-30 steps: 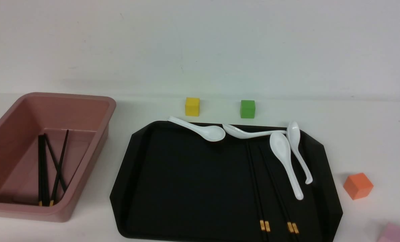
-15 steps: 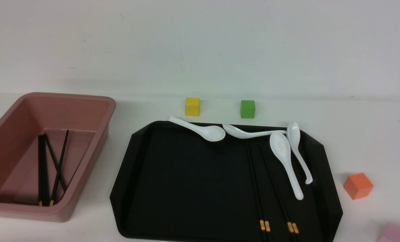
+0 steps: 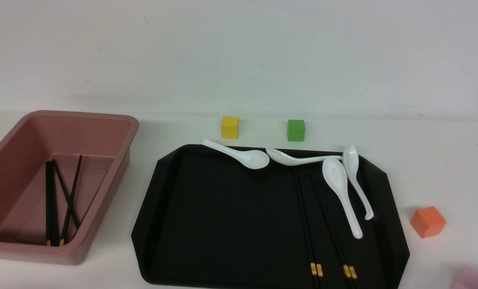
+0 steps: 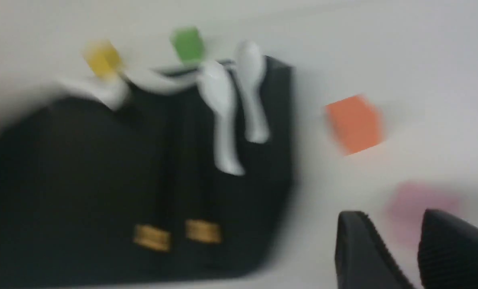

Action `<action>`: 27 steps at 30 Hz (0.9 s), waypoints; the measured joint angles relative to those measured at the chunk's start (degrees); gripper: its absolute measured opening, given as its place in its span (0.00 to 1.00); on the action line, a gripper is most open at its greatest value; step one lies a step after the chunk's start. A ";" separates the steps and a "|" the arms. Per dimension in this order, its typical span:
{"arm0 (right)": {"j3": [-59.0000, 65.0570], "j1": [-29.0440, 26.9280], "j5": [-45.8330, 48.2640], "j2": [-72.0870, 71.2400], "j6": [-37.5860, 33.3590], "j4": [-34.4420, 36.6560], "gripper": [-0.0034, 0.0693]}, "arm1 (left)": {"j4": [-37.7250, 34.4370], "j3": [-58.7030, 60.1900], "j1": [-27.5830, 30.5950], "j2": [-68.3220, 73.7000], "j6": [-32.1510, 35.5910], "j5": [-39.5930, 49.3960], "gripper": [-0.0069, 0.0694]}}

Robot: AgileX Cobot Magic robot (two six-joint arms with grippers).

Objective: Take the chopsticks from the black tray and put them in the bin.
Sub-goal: Use the right arm to grab a pair of chopsticks

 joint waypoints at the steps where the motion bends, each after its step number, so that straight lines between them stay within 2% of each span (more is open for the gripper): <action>1: 0.03 0.00 -0.10 0.00 3.82 5.22 0.38 | 0.00 0.00 0.00 0.00 0.00 0.00 0.40; 2: 0.03 0.00 -0.37 0.00 8.98 12.40 0.38 | 0.00 0.00 0.00 0.00 0.00 0.00 0.40; 5: 0.03 0.00 -0.68 0.00 13.73 20.04 0.38 | 0.00 0.00 0.00 0.00 0.00 0.00 0.40; 10: 0.03 0.00 -0.80 0.00 15.28 23.26 0.37 | 0.00 0.00 0.00 0.00 0.00 0.00 0.40; 14: -0.85 0.00 1.52 0.00 9.96 23.88 0.34 | 0.00 0.00 0.00 0.00 0.00 0.00 0.40; 17: -6.22 0.00 4.54 0.37 -0.93 23.88 0.24 | 0.00 0.00 0.00 0.00 0.00 0.00 0.40; 20: -12.40 0.00 6.71 3.83 -7.67 23.00 0.11 | 0.00 0.00 0.00 0.00 0.00 0.00 0.40; 22: -17.94 0.00 9.96 10.08 -11.58 19.93 0.05 | 0.00 0.00 0.00 0.00 0.00 0.00 0.40; 24: -20.89 0.00 12.74 14.60 -12.58 16.51 0.04 | 0.00 0.00 0.00 0.00 0.00 0.00 0.40; 27: -27.91 0.00 22.88 31.34 -12.63 4.56 0.05 | 0.00 0.00 0.00 0.00 0.00 0.00 0.40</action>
